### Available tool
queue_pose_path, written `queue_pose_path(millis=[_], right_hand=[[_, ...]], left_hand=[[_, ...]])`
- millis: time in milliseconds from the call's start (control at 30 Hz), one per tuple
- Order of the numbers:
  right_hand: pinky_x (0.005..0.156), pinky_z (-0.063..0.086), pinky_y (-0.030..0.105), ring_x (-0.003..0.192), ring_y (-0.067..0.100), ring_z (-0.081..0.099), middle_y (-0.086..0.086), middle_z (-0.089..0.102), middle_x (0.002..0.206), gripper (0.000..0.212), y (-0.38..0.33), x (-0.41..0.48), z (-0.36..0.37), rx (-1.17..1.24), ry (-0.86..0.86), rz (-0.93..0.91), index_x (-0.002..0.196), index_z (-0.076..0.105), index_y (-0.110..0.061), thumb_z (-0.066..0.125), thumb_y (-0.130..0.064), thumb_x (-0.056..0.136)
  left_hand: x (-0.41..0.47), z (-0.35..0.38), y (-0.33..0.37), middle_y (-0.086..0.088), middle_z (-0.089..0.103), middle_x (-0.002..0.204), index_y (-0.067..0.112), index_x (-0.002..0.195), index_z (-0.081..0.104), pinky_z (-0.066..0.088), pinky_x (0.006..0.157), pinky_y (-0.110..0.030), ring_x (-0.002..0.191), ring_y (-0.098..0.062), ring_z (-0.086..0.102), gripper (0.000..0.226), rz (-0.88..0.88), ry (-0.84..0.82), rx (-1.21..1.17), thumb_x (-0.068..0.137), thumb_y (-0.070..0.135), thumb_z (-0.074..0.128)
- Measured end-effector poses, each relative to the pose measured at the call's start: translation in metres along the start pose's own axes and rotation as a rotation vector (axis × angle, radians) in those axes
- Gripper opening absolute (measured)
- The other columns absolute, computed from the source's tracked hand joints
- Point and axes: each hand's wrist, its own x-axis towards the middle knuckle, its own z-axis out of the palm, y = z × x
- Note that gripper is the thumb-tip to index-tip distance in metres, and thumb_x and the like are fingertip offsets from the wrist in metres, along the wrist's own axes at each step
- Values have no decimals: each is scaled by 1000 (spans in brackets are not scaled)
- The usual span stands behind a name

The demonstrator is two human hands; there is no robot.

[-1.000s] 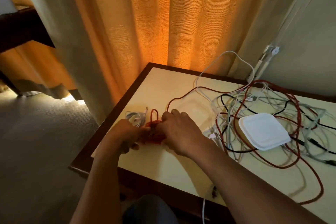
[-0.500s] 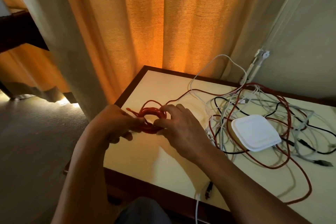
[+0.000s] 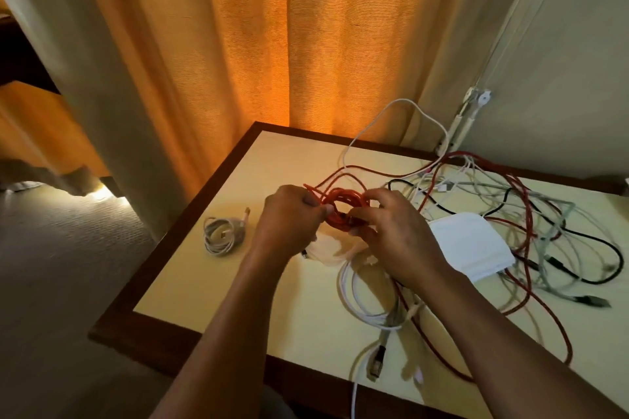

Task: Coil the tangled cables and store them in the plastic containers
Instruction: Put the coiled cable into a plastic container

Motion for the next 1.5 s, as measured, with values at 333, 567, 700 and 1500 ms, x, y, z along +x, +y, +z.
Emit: queue_pose_path(millis=[333, 567, 700, 1500], right_hand=[[97, 50, 35, 113, 20, 54, -1, 65, 124, 31, 4, 13, 6, -111, -199, 70, 128, 69, -33, 63, -39, 97], [87, 51, 35, 99, 21, 55, 1, 62, 106, 34, 5, 20, 8, -104, -290, 123, 125, 70, -37, 67, -48, 92], [96, 53, 40, 113, 23, 60, 2, 65, 125, 48, 7, 20, -4, 140, -362, 172, 136, 62, -37, 72, -28, 90], [84, 60, 45, 92, 17, 69, -8, 77, 102, 23, 22, 23, 17, 327, -426, 238, 107, 77, -42, 70, -52, 87]], left_hand=[[10, 13, -17, 1, 73, 112, 18, 119, 73, 48, 60, -19, 74, -4, 61, 42, 47, 71, 259, 87, 45, 77], [12, 20, -28, 3, 58, 135, 27, 140, 59, 42, 66, -14, 92, -10, 61, 58, 191, 170, 119, 87, 37, 79], [16, 23, -35, 2, 65, 133, 24, 131, 68, 51, 91, -25, 107, -15, 64, 42, 220, 131, 176, 90, 27, 77], [13, -1, -29, -2, 68, 123, 16, 122, 73, 42, 76, -19, 94, -9, 55, 27, 60, -97, 392, 96, 23, 70]])
